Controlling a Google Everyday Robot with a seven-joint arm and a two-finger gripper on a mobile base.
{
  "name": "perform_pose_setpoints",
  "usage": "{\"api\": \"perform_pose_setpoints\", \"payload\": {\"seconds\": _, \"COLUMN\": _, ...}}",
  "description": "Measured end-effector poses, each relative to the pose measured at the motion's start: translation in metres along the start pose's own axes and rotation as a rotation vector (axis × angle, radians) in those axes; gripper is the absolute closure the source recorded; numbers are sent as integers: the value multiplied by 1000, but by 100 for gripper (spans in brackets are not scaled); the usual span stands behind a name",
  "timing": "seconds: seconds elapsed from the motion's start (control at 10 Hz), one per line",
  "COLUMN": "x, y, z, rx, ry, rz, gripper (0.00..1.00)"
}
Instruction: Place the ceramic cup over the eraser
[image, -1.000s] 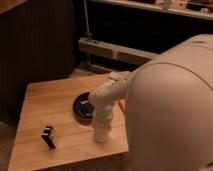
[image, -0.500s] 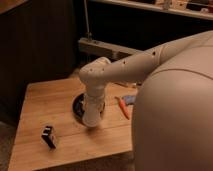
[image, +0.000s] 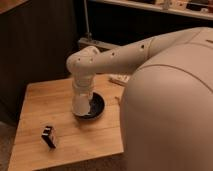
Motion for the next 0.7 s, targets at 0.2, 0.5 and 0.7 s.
{"api": "perform_pose_setpoints", "payload": {"seconds": 0.2, "x": 4, "y": 12, "z": -6, "rx": -16, "ry": -18, "rz": -54, "gripper": 100}}
{"api": "perform_pose_setpoints", "payload": {"seconds": 0.5, "x": 25, "y": 37, "z": -26, "rx": -35, "ry": -47, "rz": -157, "gripper": 100}}
{"api": "perform_pose_setpoints", "payload": {"seconds": 0.7, "x": 45, "y": 66, "z": -46, "rx": -49, "ry": -66, "rz": -246, "gripper": 100}}
